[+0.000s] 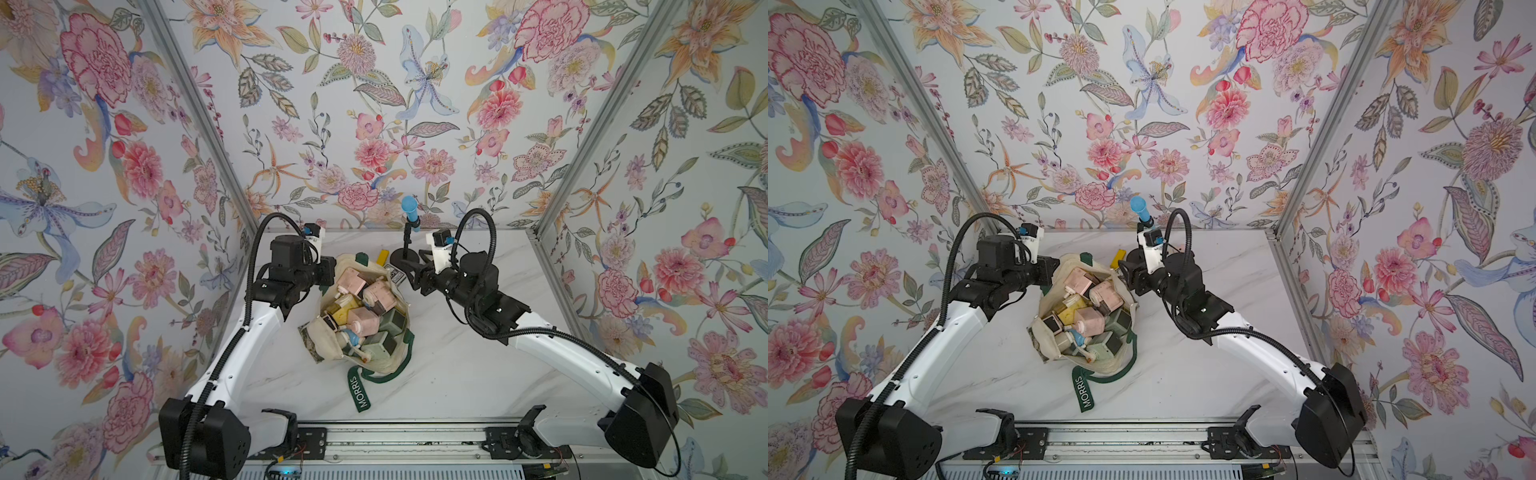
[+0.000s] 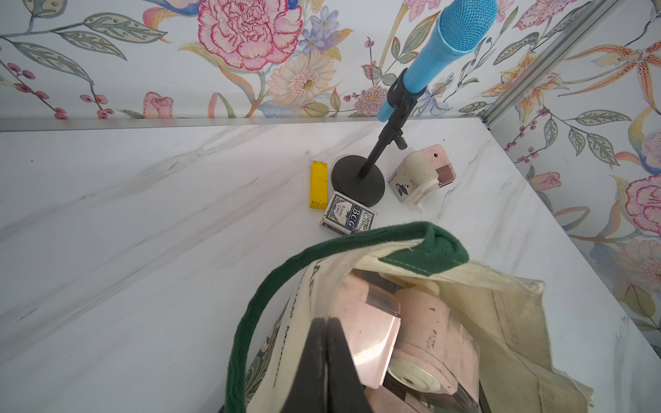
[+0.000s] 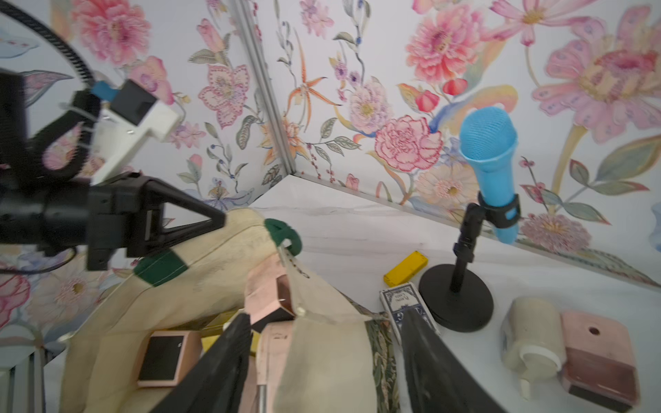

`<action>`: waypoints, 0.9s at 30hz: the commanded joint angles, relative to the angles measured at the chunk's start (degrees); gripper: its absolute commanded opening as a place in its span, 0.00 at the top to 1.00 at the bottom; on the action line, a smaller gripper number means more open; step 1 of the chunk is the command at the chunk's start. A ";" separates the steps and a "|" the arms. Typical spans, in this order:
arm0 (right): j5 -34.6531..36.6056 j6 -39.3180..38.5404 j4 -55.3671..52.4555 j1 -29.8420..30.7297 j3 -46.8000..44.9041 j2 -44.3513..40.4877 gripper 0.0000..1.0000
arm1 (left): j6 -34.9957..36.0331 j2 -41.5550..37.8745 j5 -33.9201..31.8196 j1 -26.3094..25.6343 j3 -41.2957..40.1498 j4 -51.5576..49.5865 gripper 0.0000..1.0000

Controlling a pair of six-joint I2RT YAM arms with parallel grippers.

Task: Take out the pencil sharpeners from the tote bags
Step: Pick up the pencil sharpener from the canvas bag.

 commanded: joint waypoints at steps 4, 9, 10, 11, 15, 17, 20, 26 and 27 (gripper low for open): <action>4.22 -5.67 -9.11 8.56 1.50 -0.09 0.35 | 0.06 0.09 -0.12 0.25 -0.19 0.45 1.00; 15.12 -7.38 -20.82 16.22 11.17 7.72 0.34 | 0.32 -0.22 -0.95 0.19 -0.11 0.21 1.00; 17.51 -7.40 -23.00 17.60 13.33 10.00 0.34 | 0.32 -0.39 -1.01 0.26 -0.11 0.25 1.00; 18.14 -7.09 -24.49 18.44 15.10 12.01 0.33 | 0.32 -0.48 -1.23 0.28 -0.24 0.36 1.00; 20.98 -5.25 -29.87 19.73 22.44 19.57 0.33 | 0.41 -0.29 -1.26 0.24 -0.14 0.08 1.00; 24.44 -4.65 -32.22 20.14 26.25 23.28 0.33 | 0.43 -0.48 -1.28 0.26 -0.26 0.24 1.00; 27.16 -3.84 -35.25 20.75 30.54 27.56 0.33 | 0.50 -0.57 -1.49 0.29 -0.05 0.03 1.00; 33.79 -2.39 -41.58 21.51 36.92 34.51 0.32 | 0.35 -1.03 -1.07 0.33 -0.01 0.17 1.00; 34.46 -2.28 -42.22 21.47 37.46 35.12 0.32 | 0.33 -1.08 -0.92 0.37 0.06 0.17 1.00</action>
